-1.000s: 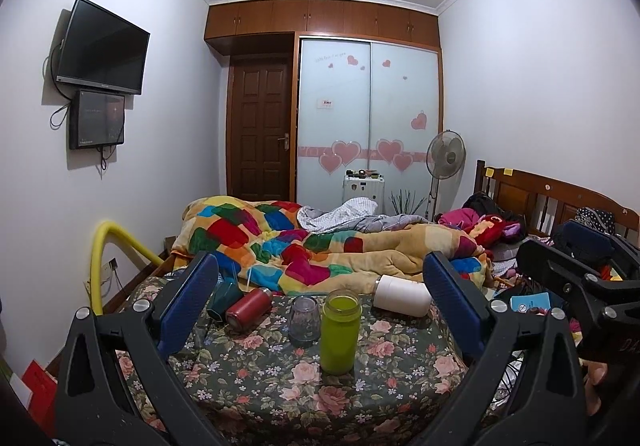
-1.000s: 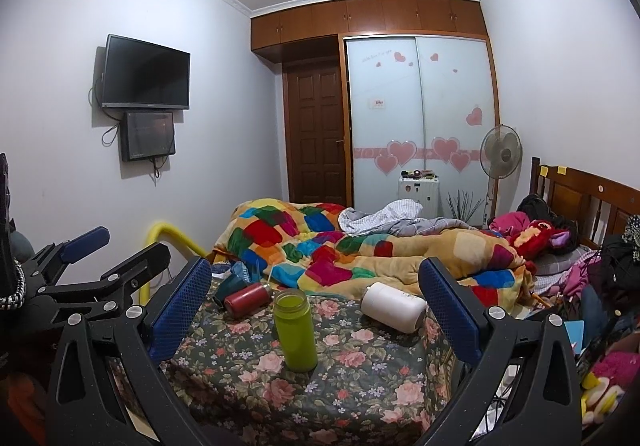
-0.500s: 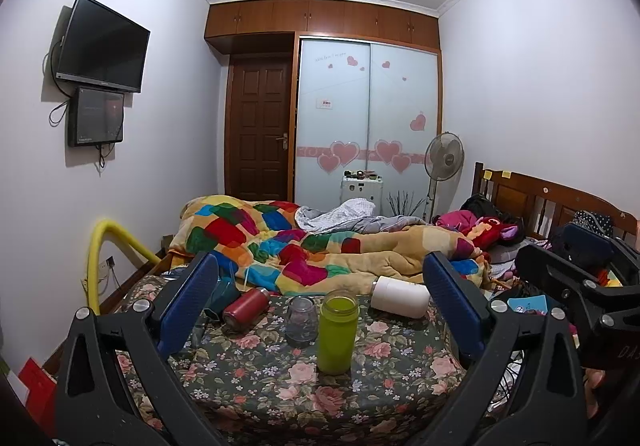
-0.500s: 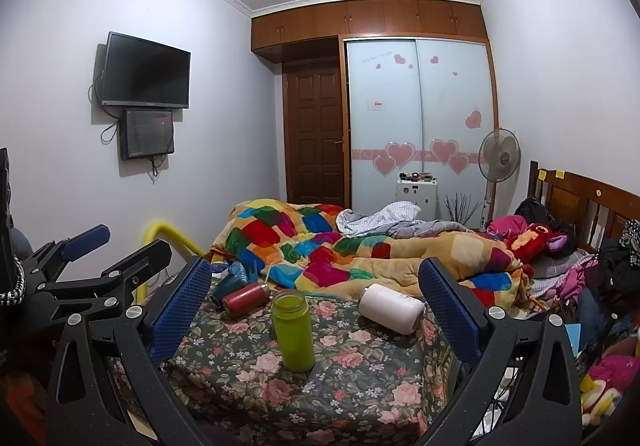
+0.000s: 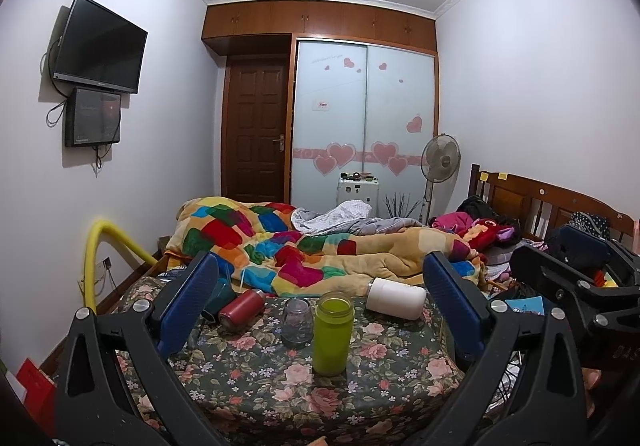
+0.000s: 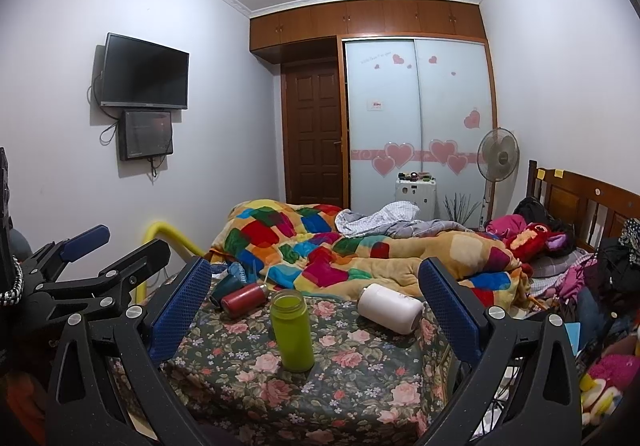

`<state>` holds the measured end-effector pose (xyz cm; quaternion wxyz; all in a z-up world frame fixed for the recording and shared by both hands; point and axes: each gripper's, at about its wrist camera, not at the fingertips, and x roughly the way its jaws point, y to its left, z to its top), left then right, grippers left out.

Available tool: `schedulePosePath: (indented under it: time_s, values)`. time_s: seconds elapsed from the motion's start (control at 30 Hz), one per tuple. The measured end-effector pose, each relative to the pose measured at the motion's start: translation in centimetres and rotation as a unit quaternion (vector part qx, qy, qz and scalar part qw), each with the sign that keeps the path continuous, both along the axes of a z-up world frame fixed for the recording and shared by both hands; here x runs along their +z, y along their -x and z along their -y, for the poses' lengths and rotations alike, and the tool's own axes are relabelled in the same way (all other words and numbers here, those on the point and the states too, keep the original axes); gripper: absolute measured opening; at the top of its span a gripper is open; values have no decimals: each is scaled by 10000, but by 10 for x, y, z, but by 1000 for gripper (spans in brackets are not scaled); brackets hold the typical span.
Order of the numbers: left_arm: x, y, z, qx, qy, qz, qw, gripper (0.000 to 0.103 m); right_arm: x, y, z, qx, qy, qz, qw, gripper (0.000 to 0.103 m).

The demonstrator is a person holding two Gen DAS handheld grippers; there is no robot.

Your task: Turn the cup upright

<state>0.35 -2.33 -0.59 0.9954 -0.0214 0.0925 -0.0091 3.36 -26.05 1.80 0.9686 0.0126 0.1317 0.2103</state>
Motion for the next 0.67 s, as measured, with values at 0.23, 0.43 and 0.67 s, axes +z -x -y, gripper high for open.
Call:
schedulePosePath:
  time_s: [0.23, 0.43, 0.67]
  values:
    - [-1, -1, 2, -3, -5, -45, 10000, 103, 0, -1, 2, -19, -1, 9, 10000, 103]
    - [-4, -3, 2, -28, 12, -87, 10000, 103, 1, -3, 1, -62, -3, -11, 10000, 103]
    - [-7, -5, 2, -48, 0, -93, 9999, 103, 0, -7, -2, -87, 24, -61, 9999, 103]
